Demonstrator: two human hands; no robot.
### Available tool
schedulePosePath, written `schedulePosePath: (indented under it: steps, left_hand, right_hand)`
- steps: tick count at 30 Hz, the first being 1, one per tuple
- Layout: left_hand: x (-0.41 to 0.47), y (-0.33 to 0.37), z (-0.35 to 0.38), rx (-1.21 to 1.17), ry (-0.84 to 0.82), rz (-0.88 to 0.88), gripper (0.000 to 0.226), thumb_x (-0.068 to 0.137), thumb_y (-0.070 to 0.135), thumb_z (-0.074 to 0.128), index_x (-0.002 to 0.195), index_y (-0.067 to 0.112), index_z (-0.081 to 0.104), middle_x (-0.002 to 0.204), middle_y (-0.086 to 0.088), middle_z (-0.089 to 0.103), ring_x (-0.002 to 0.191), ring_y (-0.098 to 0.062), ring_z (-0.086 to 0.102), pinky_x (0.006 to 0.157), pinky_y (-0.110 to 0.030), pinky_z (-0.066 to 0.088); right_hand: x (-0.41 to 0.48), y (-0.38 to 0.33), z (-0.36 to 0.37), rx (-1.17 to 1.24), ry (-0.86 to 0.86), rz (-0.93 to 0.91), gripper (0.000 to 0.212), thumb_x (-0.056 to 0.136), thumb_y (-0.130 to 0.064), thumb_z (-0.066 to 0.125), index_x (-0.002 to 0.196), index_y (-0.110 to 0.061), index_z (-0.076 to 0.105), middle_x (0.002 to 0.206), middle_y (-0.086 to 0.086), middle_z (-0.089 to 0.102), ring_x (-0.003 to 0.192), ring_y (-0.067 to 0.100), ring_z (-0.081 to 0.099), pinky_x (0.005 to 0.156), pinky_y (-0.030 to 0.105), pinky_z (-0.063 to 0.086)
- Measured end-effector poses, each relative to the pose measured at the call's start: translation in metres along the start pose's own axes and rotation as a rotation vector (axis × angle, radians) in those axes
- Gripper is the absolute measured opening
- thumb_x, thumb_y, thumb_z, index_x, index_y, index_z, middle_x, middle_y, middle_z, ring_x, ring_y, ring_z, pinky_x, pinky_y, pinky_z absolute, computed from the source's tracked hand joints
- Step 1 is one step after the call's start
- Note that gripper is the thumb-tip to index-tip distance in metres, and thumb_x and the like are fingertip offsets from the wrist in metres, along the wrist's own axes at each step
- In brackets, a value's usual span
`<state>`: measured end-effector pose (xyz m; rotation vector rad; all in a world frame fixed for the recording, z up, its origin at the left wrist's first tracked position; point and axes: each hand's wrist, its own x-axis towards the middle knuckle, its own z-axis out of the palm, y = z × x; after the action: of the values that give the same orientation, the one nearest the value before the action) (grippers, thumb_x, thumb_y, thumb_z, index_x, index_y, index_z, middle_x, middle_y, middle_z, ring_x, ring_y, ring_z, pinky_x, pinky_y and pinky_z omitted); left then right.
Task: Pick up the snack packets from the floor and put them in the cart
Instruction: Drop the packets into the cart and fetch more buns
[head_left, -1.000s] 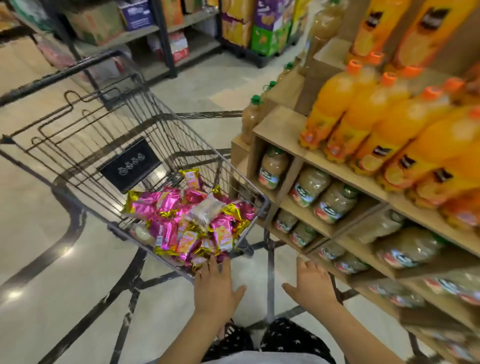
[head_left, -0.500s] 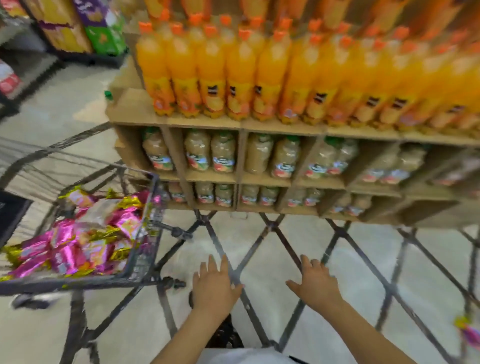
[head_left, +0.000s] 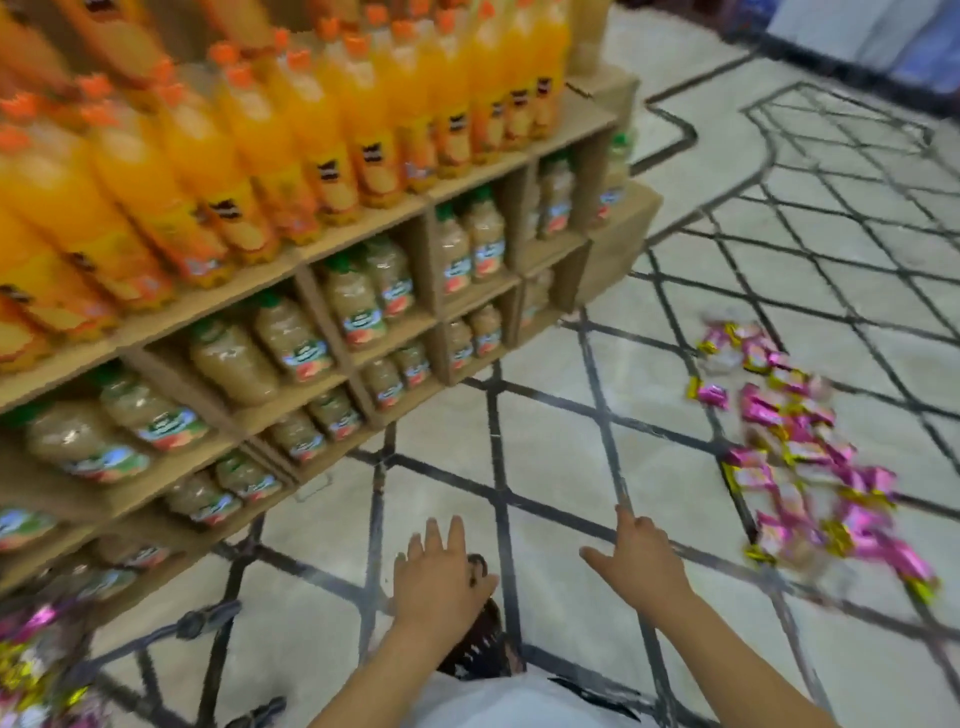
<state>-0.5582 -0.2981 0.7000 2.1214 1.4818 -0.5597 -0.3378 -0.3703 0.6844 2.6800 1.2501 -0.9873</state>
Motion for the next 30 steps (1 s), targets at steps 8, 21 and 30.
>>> schedulePosePath:
  steps: [8, 21, 30]
  left_hand:
    - [0.079, 0.086, -0.035, 0.201, -0.019, 0.277, 0.086, 0.093, 0.065, 0.039, 0.157, 0.020, 0.003, 0.163, -0.012, 0.006, 0.149, -0.031, 0.014, 0.119, -0.043, 0.020]
    - [0.181, 0.213, -0.073, 0.543, -0.081, 0.614, 0.085, 0.094, 0.066, 0.035, 0.157, 0.019, 0.001, 0.163, -0.014, 0.007, 0.147, -0.033, 0.019, 0.117, -0.044, 0.025]
    - [0.223, 0.350, -0.040, 0.679, -0.146, 0.710, 0.084, 0.095, 0.065, 0.036, 0.157, 0.019, 0.003, 0.163, -0.014, 0.009, 0.147, -0.033, 0.019, 0.116, -0.044, 0.028]
  right_hand:
    - [0.019, 0.070, -0.029, 0.184, 0.068, 0.297, 0.076, 0.090, -0.058, 0.054, 0.148, -0.018, 0.025, 0.147, 0.009, 0.038, 0.133, 0.032, 0.038, 0.101, 0.046, 0.044]
    - [0.054, 0.132, -0.058, 0.509, 0.132, 0.658, 0.078, 0.089, -0.061, 0.052, 0.145, -0.013, 0.026, 0.135, 0.012, 0.045, 0.125, 0.032, 0.043, 0.094, 0.041, 0.046]
    - [0.084, 0.247, -0.076, 0.652, 0.098, 0.866, 0.076, 0.089, -0.058, 0.055, 0.145, -0.015, 0.027, 0.136, 0.013, 0.046, 0.126, 0.033, 0.044, 0.097, 0.041, 0.044]
